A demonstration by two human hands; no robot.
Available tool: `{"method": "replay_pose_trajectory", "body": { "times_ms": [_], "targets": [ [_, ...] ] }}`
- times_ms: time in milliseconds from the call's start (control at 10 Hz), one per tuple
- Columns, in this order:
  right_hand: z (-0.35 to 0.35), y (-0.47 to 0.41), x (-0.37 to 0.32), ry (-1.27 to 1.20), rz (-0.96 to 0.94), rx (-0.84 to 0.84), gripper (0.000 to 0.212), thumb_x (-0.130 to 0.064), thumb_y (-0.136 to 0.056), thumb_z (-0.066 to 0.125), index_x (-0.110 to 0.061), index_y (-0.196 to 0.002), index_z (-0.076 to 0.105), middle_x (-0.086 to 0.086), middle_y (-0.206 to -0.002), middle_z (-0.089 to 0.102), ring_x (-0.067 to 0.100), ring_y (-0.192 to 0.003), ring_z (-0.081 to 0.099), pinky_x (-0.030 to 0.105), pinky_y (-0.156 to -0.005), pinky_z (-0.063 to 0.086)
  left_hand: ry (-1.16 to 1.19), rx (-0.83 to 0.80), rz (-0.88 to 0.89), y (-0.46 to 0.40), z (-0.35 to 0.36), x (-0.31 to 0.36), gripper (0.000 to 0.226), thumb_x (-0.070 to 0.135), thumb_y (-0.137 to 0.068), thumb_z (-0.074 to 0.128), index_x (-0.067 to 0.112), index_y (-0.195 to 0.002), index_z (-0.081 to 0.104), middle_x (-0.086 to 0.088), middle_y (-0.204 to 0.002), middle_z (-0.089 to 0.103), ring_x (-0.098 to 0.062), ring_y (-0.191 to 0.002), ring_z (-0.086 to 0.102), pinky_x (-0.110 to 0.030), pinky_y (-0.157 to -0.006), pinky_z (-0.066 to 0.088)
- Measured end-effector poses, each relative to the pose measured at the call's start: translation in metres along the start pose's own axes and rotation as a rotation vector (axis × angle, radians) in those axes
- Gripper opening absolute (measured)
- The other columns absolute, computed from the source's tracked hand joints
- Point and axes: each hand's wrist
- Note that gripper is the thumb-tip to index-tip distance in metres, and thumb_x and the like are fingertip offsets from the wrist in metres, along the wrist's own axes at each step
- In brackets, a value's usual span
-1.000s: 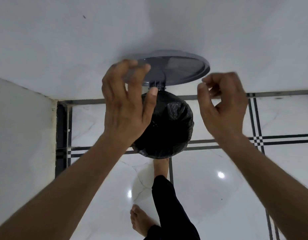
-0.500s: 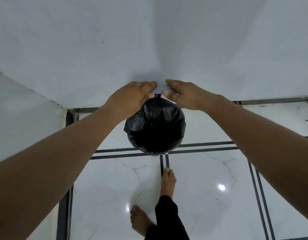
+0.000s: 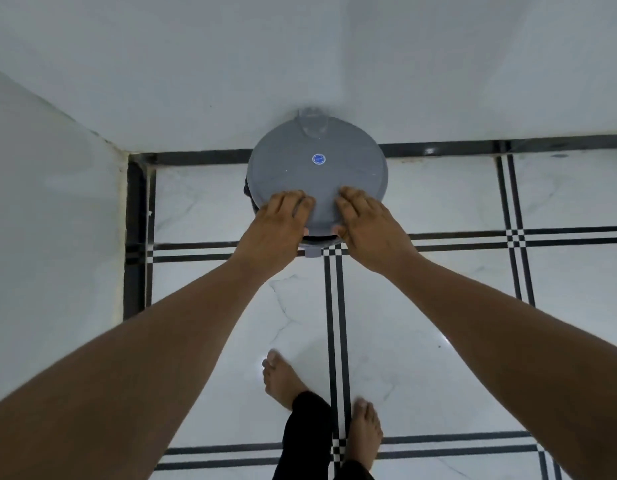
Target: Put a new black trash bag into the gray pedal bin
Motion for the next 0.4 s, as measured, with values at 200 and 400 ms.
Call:
{"method": "replay_pose_trajectory", "body": {
  "times_ms": [200,400],
  "targets": [
    [0.005,0.004,-0.013,-0.193,0.301,-0.327,0.041,-0.036,-0.103,0.047,-0.008,-0.129,0.061,0.015,-0.127,0.064,0.033,-0.114,0.063,0.037,-0.090,0.050,0.120,-0.312,-0.248,0.003,-0.013,0.037,0.056,0.010,-0.097,0.054,0.008,-0.151,0.041,-0.013,-0.150,0.046,-0.036,-0.137,0.041,-0.050,-0.109,0.046],
    [-0.116,0.005,-0.038,-0.284,0.281,-0.205,0.055,-0.045,-0.104,0.048,-0.007,-0.143,0.052,0.015,-0.145,0.053,0.032,-0.131,0.052,0.036,-0.104,0.042,0.143,-0.176,-0.293,0.001,-0.112,0.055,0.056,0.024,-0.104,0.048,0.010,-0.156,0.035,-0.010,-0.159,0.038,-0.034,-0.145,0.033,-0.046,-0.115,0.037]
  ]
}}
Point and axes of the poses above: each hand's wrist, its own y-axis away from the middle knuckle, its own z-axis out of the palm, x = y × z
